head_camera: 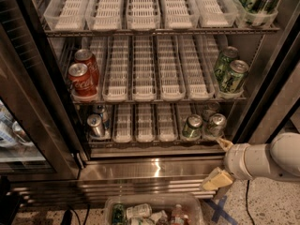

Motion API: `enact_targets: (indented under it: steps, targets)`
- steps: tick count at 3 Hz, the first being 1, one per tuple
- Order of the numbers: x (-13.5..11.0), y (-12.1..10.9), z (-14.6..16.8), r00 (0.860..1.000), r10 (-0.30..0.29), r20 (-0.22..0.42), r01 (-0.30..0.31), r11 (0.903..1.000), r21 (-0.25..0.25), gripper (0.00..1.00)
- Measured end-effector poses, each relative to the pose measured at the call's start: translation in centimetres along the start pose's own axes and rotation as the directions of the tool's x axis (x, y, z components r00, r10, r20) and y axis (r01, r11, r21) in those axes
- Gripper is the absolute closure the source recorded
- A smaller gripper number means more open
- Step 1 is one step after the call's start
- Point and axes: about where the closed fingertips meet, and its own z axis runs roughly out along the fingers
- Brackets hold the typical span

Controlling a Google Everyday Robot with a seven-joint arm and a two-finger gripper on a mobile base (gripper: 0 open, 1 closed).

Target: Pick green can from bottom shelf of fridge

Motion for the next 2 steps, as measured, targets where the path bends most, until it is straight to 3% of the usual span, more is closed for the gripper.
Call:
enact_targets:
  steps: [1, 2]
  targets:
    - [0.6, -1.0, 0.8, 1.0, 0.015, 0.009, -0.015, 0.9981, 0.06, 0.04]
    - [1.0, -1.6, 1.8, 0.999, 0.025, 0.02, -0.027, 0.9958, 0.088, 0.12]
